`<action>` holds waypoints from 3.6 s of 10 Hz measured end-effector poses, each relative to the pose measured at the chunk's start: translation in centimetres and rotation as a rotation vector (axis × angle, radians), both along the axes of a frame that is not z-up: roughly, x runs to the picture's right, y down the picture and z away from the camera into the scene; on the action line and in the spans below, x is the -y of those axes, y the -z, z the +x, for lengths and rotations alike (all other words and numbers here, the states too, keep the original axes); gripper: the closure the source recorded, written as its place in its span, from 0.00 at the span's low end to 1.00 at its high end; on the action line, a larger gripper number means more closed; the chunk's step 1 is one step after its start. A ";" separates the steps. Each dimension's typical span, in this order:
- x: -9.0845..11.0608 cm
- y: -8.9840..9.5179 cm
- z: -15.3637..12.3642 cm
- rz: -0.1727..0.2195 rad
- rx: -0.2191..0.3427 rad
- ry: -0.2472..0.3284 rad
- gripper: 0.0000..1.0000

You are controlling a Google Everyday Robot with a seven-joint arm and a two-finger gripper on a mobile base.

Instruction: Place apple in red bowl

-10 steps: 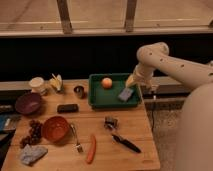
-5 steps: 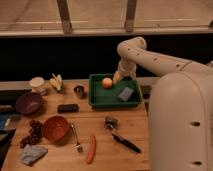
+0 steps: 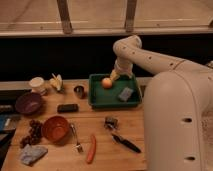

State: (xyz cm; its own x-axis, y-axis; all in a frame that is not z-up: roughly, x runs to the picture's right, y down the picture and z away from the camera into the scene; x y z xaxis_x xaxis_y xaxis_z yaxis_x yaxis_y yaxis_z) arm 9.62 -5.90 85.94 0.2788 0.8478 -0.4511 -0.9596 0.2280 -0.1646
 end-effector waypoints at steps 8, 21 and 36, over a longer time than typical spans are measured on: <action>-1.0 -4.2 -0.8 -0.005 0.013 0.078 0.31; -0.2 -9.5 -5.5 0.042 0.198 0.085 0.31; -1.3 -17.0 -8.5 0.015 0.409 -0.071 0.31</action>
